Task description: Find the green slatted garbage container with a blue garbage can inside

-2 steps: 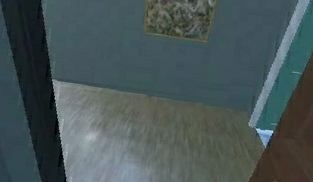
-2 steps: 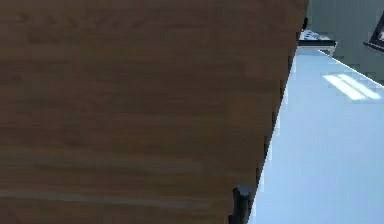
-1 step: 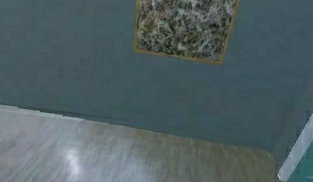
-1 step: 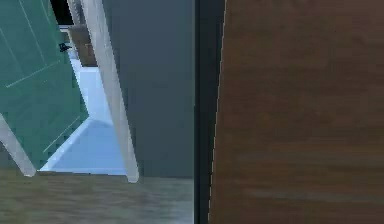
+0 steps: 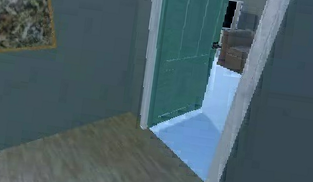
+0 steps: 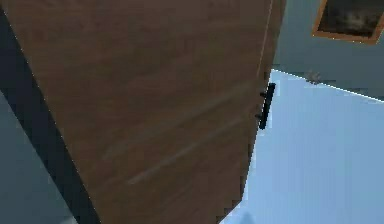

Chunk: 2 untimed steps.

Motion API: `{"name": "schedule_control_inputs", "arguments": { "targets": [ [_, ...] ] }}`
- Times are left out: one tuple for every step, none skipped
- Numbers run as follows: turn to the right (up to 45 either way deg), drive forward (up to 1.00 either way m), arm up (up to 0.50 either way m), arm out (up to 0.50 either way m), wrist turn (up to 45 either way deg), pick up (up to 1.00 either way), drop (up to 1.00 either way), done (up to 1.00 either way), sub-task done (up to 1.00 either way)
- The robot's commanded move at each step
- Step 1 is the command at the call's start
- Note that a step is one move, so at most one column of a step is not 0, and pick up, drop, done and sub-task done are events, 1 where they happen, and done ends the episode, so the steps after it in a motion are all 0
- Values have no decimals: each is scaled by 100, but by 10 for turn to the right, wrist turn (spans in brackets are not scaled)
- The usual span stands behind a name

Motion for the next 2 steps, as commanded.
{"name": "schedule_control_inputs", "arguments": {
  "targets": [
    [180, 0, 0, 0, 0, 0, 0, 0, 0],
    [0, 40, 0, 0, 0, 0, 0, 0, 0]
  ]
}}
